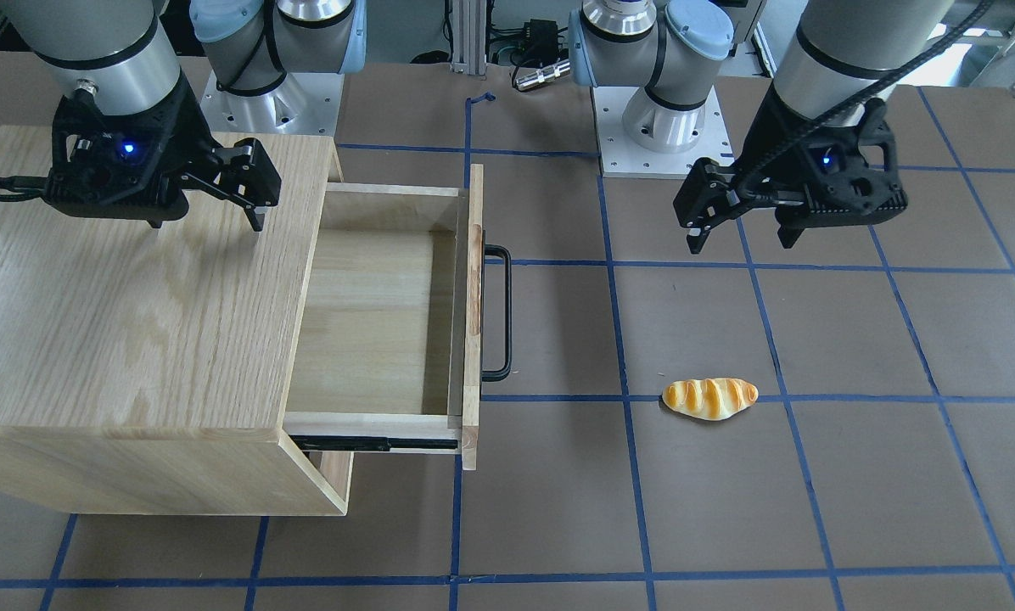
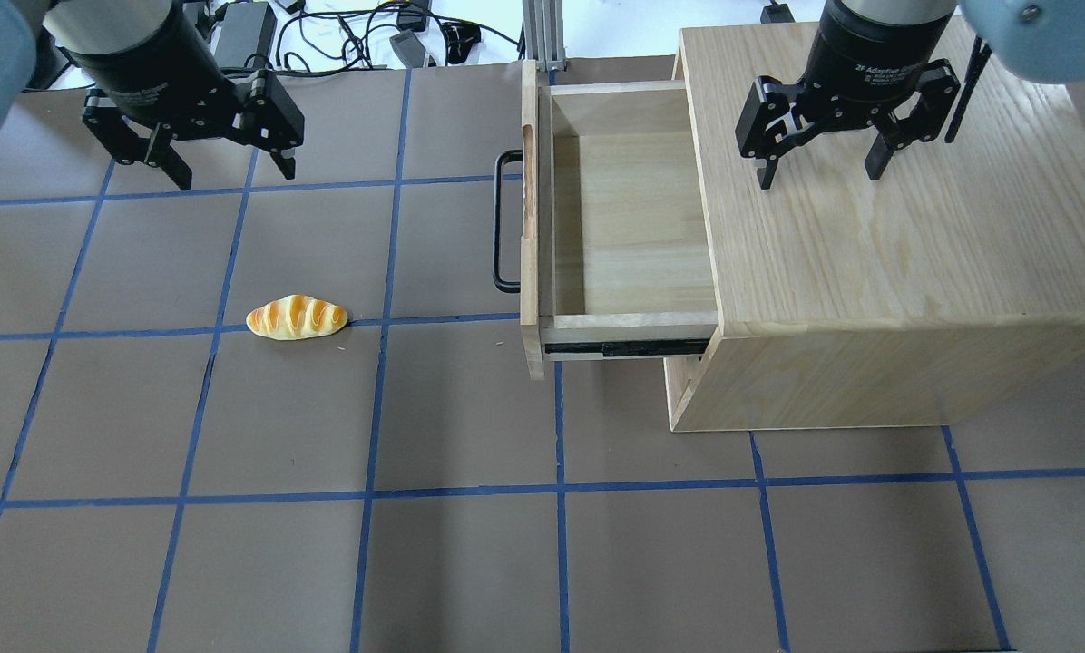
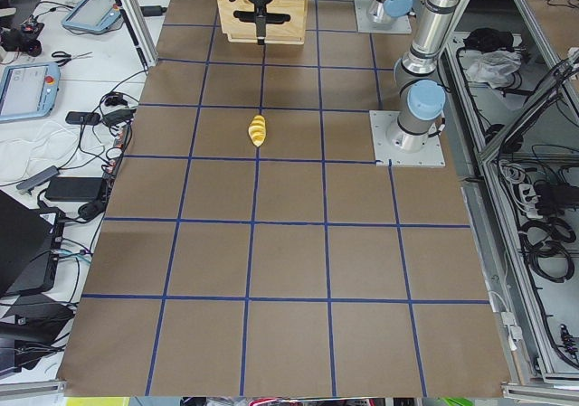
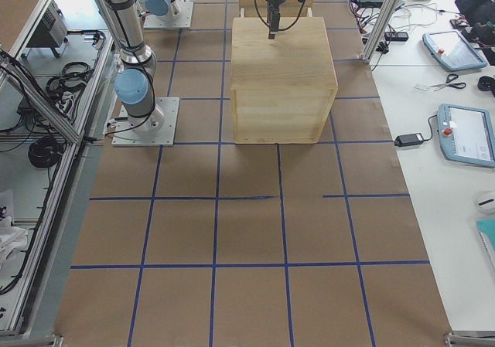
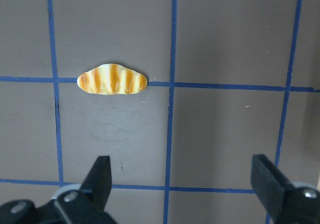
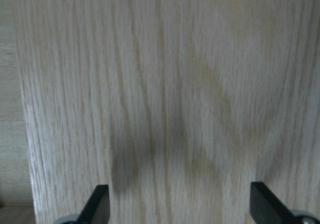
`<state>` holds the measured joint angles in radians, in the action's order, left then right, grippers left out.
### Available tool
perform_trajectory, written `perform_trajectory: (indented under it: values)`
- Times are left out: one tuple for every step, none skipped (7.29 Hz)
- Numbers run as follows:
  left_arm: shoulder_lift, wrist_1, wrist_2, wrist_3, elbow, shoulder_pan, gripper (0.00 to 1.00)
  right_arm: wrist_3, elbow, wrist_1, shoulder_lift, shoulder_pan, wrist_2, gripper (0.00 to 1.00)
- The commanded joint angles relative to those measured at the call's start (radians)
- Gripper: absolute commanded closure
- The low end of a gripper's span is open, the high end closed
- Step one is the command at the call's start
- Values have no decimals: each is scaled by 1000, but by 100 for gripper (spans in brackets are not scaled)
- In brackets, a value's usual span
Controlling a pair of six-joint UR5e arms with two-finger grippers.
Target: Open upper drawer
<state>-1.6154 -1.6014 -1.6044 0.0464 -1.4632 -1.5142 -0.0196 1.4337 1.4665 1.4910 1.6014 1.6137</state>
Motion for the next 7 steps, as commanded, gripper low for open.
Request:
perform_trajectory:
  values:
    - [31,-52,0,-14,0,43,0,0,1,0,0,0,0,0]
    - [28,-51,3,-13,0,39,0,1,1,0,0,0,0,0]
    - [26,-51,3,-4,0,34,0,0,-1,0,0,0,0,0]
    - [25,-51,17,3,1,32,0,0,-1,0,0,0,0,0]
    - [23,-49,33,4,0,32,0,1,-1,0,0,0,0,0]
    - [23,-49,26,3,0,32,0,1,-1,0,0,0,0,0]
    - [23,-49,23,1,-2,32,0,0,-1,0,0,0,0,0]
